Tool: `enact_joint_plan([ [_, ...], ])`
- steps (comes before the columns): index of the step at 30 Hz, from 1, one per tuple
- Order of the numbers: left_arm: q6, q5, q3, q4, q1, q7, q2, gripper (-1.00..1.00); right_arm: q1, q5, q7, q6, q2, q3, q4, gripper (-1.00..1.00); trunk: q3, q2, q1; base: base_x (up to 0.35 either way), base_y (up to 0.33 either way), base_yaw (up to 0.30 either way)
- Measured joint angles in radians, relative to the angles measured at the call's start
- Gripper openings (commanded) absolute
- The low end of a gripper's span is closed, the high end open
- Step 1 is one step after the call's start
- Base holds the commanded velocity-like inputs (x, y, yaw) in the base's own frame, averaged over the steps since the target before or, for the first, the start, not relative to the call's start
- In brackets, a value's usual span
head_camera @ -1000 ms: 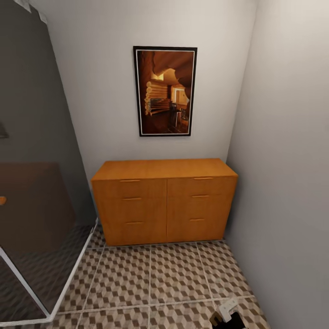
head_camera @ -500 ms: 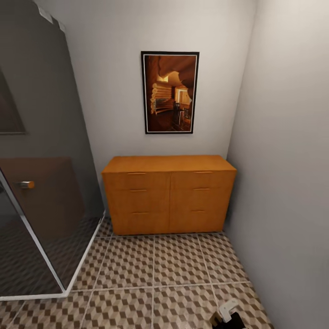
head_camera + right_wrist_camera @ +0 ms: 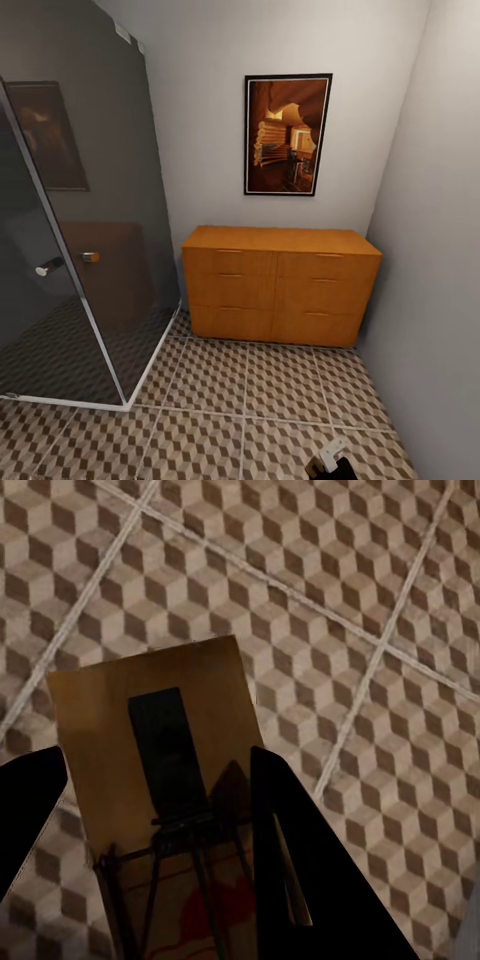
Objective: Take the four mousetraps from the cabinet in the bathroom and place them on the bathroom floor. Make sure all four end up on the same floor surface, and ensure that at least two of them are either under or directly next to the same bathroom sink.
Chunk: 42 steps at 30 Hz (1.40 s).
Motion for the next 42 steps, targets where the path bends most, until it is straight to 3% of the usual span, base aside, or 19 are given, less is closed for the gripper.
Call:
enact_joint_plan([
  [8,0.000,0.000,0.001,-0.001,0.000,0.000,0.000,-1.00,0.023,0.003,0.000,-0.047,0.001,0.000,-0.001,-1.00,0.000,0.000,0.000,0.000,0.000,0.292],
  [42,0.000,-0.003,0.000,0.001,0.000,0.000,0.003,-1.00,0.024,0.007,0.007,-0.051,0.006,0.000,-0.001,-1.00,0.000,0.000,0.000,0.000,0.000,0.292],
])
